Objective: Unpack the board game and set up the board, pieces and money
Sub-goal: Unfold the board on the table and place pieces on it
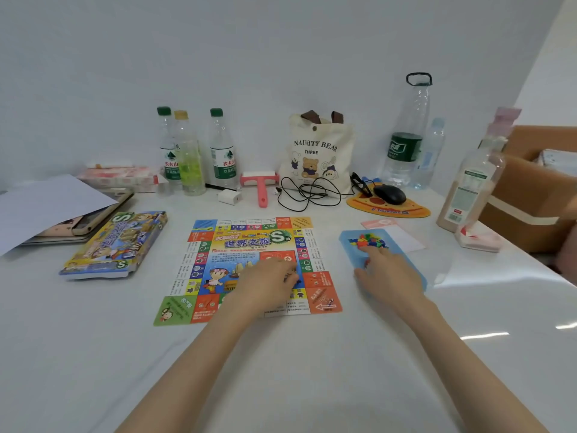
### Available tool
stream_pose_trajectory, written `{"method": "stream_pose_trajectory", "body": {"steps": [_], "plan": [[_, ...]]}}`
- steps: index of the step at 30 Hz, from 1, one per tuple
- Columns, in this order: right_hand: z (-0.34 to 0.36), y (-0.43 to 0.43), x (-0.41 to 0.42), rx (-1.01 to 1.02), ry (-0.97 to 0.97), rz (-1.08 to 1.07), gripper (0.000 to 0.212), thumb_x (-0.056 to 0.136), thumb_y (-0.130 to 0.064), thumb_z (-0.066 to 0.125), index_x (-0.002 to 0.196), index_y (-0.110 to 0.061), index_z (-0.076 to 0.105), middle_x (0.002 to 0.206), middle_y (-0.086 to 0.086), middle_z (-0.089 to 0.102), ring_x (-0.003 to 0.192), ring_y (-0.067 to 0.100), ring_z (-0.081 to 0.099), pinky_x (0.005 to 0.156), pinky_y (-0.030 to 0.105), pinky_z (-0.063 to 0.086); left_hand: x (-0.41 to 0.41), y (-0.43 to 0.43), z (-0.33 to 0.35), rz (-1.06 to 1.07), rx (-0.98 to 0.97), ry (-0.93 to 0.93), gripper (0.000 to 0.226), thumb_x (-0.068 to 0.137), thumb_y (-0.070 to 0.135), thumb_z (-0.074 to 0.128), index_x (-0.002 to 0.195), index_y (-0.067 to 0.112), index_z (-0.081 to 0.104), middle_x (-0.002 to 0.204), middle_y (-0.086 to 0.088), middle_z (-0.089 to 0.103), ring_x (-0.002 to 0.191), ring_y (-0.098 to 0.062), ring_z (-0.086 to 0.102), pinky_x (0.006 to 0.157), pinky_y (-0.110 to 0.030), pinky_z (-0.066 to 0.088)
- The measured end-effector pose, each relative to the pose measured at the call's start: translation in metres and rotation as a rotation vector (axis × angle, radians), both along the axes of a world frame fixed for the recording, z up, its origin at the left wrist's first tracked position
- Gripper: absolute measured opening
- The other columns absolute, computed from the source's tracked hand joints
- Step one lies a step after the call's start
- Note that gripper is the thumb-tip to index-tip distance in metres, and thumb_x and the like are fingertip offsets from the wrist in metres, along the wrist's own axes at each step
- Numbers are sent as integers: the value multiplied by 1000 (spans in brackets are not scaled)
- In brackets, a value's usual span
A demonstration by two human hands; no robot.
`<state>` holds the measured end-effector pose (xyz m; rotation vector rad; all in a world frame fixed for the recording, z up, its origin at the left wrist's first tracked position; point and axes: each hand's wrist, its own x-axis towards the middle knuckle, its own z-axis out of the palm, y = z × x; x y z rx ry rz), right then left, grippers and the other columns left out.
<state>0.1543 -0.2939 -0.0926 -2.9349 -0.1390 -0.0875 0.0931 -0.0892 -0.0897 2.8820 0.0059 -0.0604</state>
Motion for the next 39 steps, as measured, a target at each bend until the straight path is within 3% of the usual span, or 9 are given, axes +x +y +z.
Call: {"method": "stream_pose_trajectory", "body": {"steps": [6, 10, 14, 20, 26, 31, 35, 39], "plan": [[2, -3, -6, 38, -9, 74, 49, 97, -40, 43, 145, -30, 37, 142, -4, 50, 127, 20, 47, 95, 36, 45, -2, 2, -4, 38, 41, -85, 37, 102, 37, 34, 135, 31, 50, 126, 2, 59, 115, -20, 54, 89, -38, 44], [12, 2, -9, 57, -57, 97, 36, 99, -36, 39, 133, -34, 51, 127, -3, 61, 113, 20, 55, 90, 36, 47, -1, 2, -5, 73, 12, -165, 31, 101, 34, 39, 125, 27, 57, 110, 3, 66, 102, -19, 58, 76, -33, 49], [22, 4, 0, 124, -151, 57, 29, 99, -31, 44, 124, -31, 60, 119, 0, 63, 106, 21, 56, 85, 36, 49, 2, 1, -7, 95, -12, -231, 33, 100, 35, 40, 129, 28, 56, 113, 3, 63, 106, -19, 55, 79, -34, 49], [21, 9, 26, 181, -56, 30, 23, 92, -24, 58, 113, -30, 67, 111, -2, 68, 94, 17, 62, 72, 32, 52, 12, -2, -6, 93, -74, -248, 38, 100, 35, 39, 137, 33, 49, 128, 8, 60, 118, -15, 54, 85, -34, 49], [11, 18, 35, 106, -43, 44, 17, 90, -22, 61, 100, -31, 71, 105, -3, 70, 96, 17, 62, 87, 34, 50, 13, -3, -6, 101, -124, -295, 36, 100, 34, 41, 134, 35, 51, 126, 10, 62, 115, -13, 55, 83, -32, 47], [6, 18, 36, 117, -117, 32, 13, 91, -22, 60, 93, -30, 71, 100, -4, 69, 93, 16, 61, 89, 34, 47, 10, 3, -3, 144, -191, -293, 36, 100, 34, 42, 136, 34, 50, 130, 10, 58, 117, -12, 53, 86, -31, 46], [5, 16, 36, 195, -172, 39, 14, 92, -23, 59, 92, -28, 72, 98, -3, 68, 94, 18, 58, 87, 37, 47, 9, 12, -7, 166, -340, -271, 34, 99, 32, 46, 132, 33, 54, 126, 10, 61, 105, -9, 58, 85, -31, 50], [3, 14, 36, 351, -176, 46, 8, 91, -23, 62, 89, -28, 68, 98, -3, 66, 95, 17, 55, 72, 32, 44, 13, 20, -10, 185, -528, -279, 28, 98, 29, 49, 123, 31, 61, 117, 10, 64, 91, -1, 56, 69, -17, 44]]}}
